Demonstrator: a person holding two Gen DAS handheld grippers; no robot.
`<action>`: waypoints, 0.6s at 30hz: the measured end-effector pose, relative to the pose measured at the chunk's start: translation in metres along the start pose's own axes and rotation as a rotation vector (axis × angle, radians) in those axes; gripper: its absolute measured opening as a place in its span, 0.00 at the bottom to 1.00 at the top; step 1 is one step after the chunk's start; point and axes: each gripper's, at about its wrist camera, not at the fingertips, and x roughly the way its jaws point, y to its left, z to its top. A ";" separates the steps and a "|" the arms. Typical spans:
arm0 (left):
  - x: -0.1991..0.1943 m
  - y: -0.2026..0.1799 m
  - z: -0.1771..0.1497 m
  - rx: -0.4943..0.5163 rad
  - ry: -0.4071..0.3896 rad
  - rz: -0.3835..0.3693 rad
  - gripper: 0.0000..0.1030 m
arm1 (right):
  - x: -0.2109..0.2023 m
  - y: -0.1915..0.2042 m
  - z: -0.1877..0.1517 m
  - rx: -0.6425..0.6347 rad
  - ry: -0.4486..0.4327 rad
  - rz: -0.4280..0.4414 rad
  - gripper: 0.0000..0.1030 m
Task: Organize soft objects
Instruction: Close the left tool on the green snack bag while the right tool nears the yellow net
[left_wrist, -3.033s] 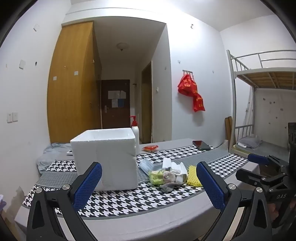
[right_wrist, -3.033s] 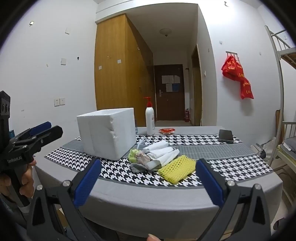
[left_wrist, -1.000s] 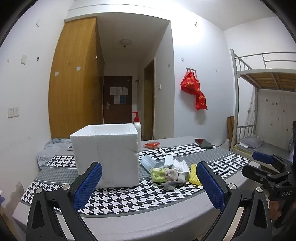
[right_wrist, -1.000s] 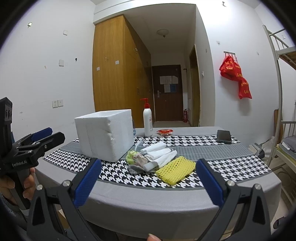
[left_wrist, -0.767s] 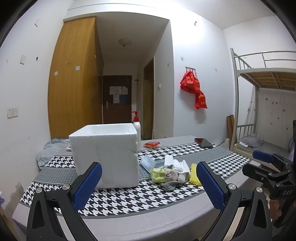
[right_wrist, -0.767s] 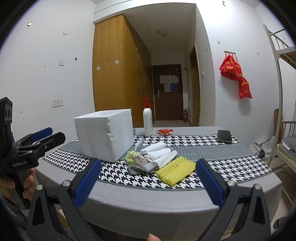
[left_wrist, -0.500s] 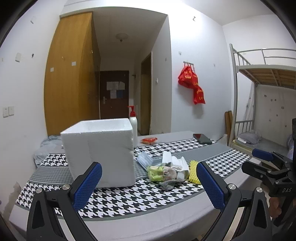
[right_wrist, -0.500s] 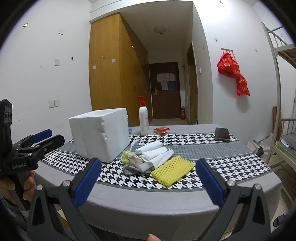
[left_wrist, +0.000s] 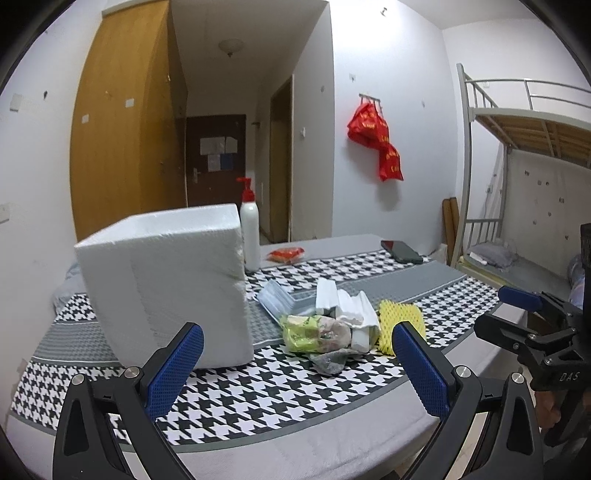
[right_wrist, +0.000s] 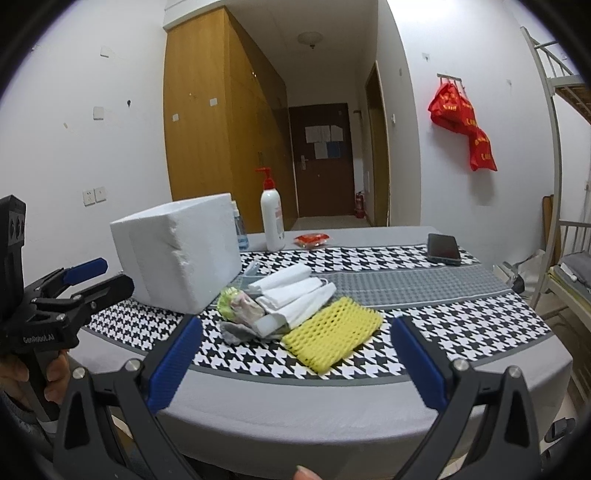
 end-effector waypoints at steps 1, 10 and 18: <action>0.003 0.000 -0.001 -0.001 0.011 -0.004 0.99 | 0.002 0.000 0.000 -0.001 0.005 -0.005 1.00; 0.029 -0.003 0.001 0.009 0.084 -0.037 0.99 | 0.020 -0.010 0.000 0.019 0.048 -0.010 1.00; 0.053 -0.008 0.003 0.022 0.144 -0.078 0.99 | 0.034 -0.018 0.001 0.037 0.072 -0.015 1.00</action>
